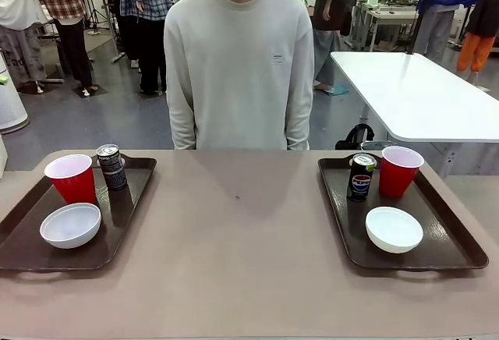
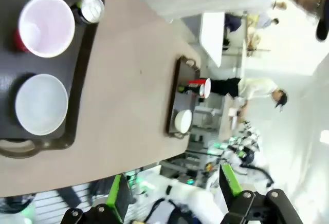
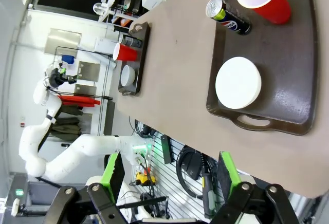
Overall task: Prepare tableware on both trays.
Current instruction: Pick up a Picnic Bowl from the table and place it on a Handle tray.
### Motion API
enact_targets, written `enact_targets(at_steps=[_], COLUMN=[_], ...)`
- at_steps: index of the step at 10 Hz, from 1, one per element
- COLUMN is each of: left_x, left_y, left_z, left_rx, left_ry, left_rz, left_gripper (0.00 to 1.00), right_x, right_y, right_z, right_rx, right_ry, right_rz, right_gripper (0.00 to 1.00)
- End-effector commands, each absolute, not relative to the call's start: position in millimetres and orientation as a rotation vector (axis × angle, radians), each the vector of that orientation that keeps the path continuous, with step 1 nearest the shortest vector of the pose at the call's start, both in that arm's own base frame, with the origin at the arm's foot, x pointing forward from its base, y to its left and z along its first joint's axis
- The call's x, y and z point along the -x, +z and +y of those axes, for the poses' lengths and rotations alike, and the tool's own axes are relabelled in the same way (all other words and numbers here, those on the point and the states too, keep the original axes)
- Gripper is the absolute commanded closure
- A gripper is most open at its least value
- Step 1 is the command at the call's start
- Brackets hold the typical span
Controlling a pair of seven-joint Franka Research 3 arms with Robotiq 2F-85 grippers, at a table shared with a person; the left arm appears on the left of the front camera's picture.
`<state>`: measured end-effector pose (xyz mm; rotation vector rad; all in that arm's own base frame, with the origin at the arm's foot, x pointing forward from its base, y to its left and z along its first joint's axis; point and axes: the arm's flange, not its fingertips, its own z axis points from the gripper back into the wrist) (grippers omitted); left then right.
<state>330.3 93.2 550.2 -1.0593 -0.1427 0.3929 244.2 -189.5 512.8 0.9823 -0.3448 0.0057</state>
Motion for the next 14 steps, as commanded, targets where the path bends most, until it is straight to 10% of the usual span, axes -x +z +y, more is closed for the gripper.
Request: enact_targets(at_steps=[1,9,14], left_x=[-347,-357,-356], left_y=[554,523,523], left_z=[108,115,107], left_rx=[1.159,1.105,1.082], left_ry=[0.441,-0.002,0.101], left_rz=[-0.125,-0.069,0.032], left_gripper=[0.07,0.07,0.07], right_x=[-245,-245,-245], right_y=[513,513,513], right_z=[-190,-190,-190], right_rx=[-1.003,-1.003,-1.003], right_ry=[0.022,0.022,0.022], right_rz=[-0.364,-0.364,-0.364], right_gripper=[0.06,0.06,0.06])
